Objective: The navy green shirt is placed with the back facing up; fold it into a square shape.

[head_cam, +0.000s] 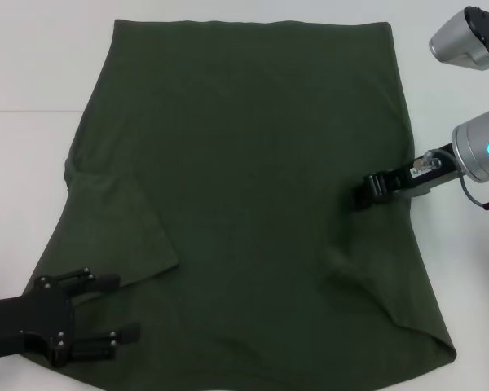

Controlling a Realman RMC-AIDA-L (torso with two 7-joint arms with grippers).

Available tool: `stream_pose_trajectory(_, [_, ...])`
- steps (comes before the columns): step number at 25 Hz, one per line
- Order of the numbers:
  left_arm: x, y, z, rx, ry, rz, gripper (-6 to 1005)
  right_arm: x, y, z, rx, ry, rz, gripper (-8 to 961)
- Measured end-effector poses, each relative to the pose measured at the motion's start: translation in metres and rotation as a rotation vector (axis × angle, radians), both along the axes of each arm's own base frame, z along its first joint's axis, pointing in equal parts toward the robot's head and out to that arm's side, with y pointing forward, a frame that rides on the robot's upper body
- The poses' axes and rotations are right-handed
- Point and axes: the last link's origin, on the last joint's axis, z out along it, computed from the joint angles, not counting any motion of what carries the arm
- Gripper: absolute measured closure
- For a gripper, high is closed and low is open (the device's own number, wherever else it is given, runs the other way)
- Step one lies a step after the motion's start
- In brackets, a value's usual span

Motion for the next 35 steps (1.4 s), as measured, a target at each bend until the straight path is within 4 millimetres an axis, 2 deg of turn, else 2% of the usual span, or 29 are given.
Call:
stream_pose_trajectory(2, [0.0, 0.0, 0.0, 0.0, -0.001, 0.0, 93, -0.002, 0.0, -0.001, 0.003, 0.025, 0.004, 866])
stream_pose_trajectory(7, [0.0, 0.0, 0.001, 0.012, -0.009, 0.003, 136, -0.008, -0.001, -0.002, 0.001, 0.09, 0.019, 646])
stream_pose_trajectory(11, [-0.001, 0.0, 0.003, 0.029, -0.018, 0.014, 153, -0.003, -0.006, -0.001, 0.001, 0.144, 0.021, 466])
stream_pose_trajectory(15, [-0.002, -0.001, 0.006, 0.035, -0.048, 0.052, 148, 0.014, -0.023, 0.006, 0.021, 0.29, 0.064, 335])
stream_pose_trajectory(18, [-0.003, 0.001, 0.013, 0.016, -0.102, 0.129, 147, 0.034, -0.05, 0.01, 0.058, 0.428, 0.18, 250])
stream_pose_trajectory(23, [-0.006, -0.001, 0.021, 0.002, -0.154, 0.194, 147, 0.076, -0.101, 0.001, 0.171, 0.488, 0.443, 227])
stream_pose_trajectory(27, [-0.009, 0.0, 0.031, -0.038, -0.2, 0.303, 146, 0.095, -0.136, -0.011, 0.241, 0.459, 0.68, 208])
stream_pose_trajectory(31, [-0.012, 0.003, 0.04, -0.089, -0.24, 0.426, 146, 0.104, -0.156, -0.021, 0.301, 0.416, 0.816, 189])
stream_pose_trajectory(35, [-0.017, 0.0, 0.046, -0.119, -0.283, 0.533, 146, 0.109, -0.165, -0.029, 0.288, 0.391, 0.879, 170])
